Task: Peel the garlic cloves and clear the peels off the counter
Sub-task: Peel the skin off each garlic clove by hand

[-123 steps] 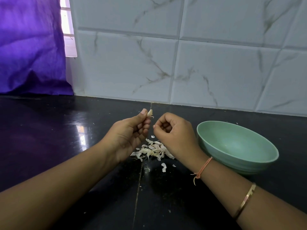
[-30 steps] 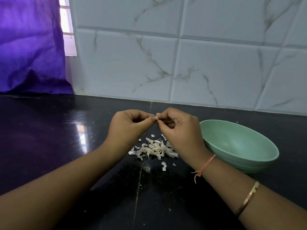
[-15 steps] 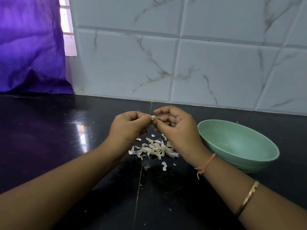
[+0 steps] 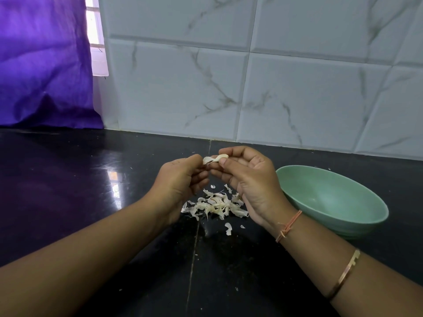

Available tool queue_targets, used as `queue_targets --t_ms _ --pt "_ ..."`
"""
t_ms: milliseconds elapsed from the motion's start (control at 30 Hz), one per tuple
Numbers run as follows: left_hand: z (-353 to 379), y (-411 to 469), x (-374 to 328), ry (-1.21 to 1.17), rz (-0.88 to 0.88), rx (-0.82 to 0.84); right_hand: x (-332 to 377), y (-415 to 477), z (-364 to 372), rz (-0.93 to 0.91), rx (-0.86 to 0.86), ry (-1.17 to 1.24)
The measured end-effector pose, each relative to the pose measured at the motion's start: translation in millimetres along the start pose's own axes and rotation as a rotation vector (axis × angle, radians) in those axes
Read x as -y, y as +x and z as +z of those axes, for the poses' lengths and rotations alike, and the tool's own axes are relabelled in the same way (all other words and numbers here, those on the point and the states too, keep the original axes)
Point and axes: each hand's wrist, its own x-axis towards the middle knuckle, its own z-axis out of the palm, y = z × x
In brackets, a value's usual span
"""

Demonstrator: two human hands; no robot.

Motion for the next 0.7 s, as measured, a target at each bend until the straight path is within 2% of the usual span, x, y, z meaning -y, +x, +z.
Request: queue_targets --t_ms 167,300,400,533,700 --pt "2.0 -2.5 -1.0 -0.084 -0.026 0.017 -1.6 -1.7 4.2 -0.035 -0.06 -0.035" --pt "-0.3 1.1 -3.5 -0.132 -0.052 -0.045 -1.4 0.3 1.1 -0.052 -0.118 -0.037" --pt "-3.1 3.5 -1.6 -0.047 0.003 -0.061 -3.0 0.3 0.9 -0.054 -0.104 -0.092" --pt "-2.5 -2.3 5.0 0.109 0.117 0.084 -4.1 -1.7 2.6 -0.089 -0.072 -0.199" --pt "-4.7 -1.2 5.6 0.124 0.171 0.103 -2.4 -1.7 1.8 -0.064 -0.06 -0.219"
